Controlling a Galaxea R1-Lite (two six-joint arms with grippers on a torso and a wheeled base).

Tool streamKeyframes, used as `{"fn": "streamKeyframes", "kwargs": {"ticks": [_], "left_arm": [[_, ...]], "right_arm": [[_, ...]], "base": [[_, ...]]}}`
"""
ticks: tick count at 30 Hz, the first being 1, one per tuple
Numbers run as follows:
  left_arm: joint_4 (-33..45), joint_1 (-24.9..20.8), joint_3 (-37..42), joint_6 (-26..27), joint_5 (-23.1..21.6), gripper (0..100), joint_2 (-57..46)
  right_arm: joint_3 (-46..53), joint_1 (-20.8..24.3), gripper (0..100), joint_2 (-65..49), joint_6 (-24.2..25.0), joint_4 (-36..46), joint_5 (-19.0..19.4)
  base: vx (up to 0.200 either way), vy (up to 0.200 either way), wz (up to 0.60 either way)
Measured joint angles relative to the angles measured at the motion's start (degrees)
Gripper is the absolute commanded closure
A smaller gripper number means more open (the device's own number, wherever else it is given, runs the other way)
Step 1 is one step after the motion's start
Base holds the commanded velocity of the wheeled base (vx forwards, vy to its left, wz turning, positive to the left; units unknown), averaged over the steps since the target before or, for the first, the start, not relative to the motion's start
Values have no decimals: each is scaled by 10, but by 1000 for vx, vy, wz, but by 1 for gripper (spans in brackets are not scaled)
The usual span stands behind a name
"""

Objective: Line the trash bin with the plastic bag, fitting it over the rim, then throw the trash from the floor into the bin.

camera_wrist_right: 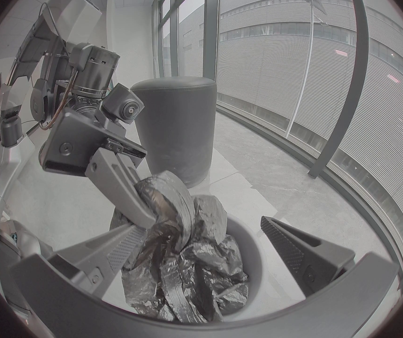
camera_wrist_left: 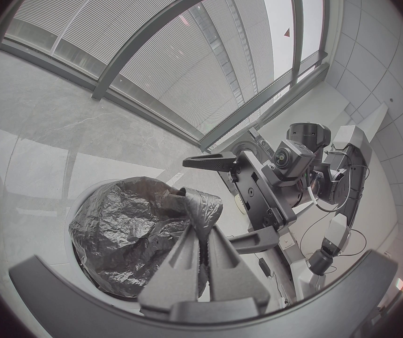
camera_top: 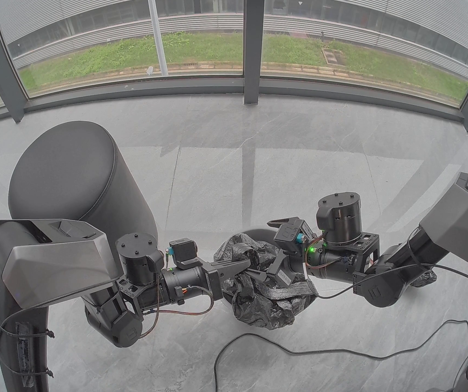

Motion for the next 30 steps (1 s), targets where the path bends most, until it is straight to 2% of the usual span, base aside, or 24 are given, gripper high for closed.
{"fn": "streamKeyframes", "kwargs": {"ticks": [12,30], "left_arm": [[0,0,0,0,0,100,-6],[0,-5,0,-12,0,100,-32]], "right_arm": [[-44,-33,0,24,0,1,-6],[-61,-35,0,83,1,-9,-19]], "base": [[0,0,0],[0,0,0]]}}
